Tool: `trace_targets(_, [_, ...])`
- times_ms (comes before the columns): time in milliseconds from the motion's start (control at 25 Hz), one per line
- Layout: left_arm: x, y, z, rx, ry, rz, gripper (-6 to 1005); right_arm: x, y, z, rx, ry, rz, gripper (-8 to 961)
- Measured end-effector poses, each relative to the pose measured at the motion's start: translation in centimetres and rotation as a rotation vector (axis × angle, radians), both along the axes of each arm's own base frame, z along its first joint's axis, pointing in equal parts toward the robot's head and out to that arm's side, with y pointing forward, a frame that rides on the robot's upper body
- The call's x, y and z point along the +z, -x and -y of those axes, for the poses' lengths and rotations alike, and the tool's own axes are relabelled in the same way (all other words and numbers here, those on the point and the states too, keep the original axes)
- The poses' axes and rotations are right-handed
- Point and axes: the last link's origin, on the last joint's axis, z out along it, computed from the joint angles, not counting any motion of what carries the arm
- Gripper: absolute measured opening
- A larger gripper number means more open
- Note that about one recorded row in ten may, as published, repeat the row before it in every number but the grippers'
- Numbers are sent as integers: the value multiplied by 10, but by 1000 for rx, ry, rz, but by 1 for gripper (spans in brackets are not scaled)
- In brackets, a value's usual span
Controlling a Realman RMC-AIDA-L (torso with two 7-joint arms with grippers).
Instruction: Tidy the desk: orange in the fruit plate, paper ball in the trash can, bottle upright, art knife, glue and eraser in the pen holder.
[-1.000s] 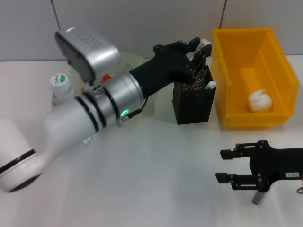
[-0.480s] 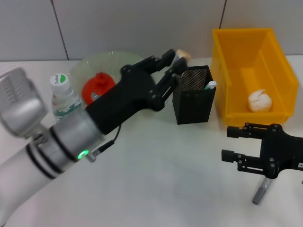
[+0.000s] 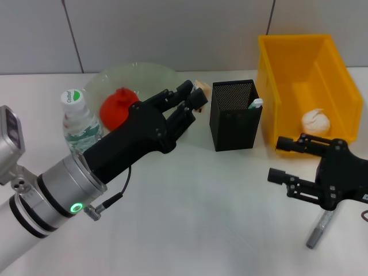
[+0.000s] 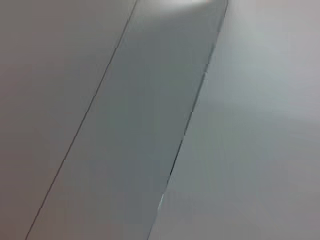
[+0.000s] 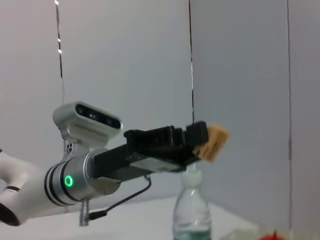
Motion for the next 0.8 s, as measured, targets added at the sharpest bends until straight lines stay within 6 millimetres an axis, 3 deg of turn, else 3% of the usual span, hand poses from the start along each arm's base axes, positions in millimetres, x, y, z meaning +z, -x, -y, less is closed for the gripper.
trace_targets(480, [-1, -2, -8, 134, 221, 143, 316, -13, -1, 3, 211, -452, 31, 632])
trace_targets(800, [-3, -3, 3, 117, 272, 177, 321, -25, 19, -4, 316, -526, 9, 632])
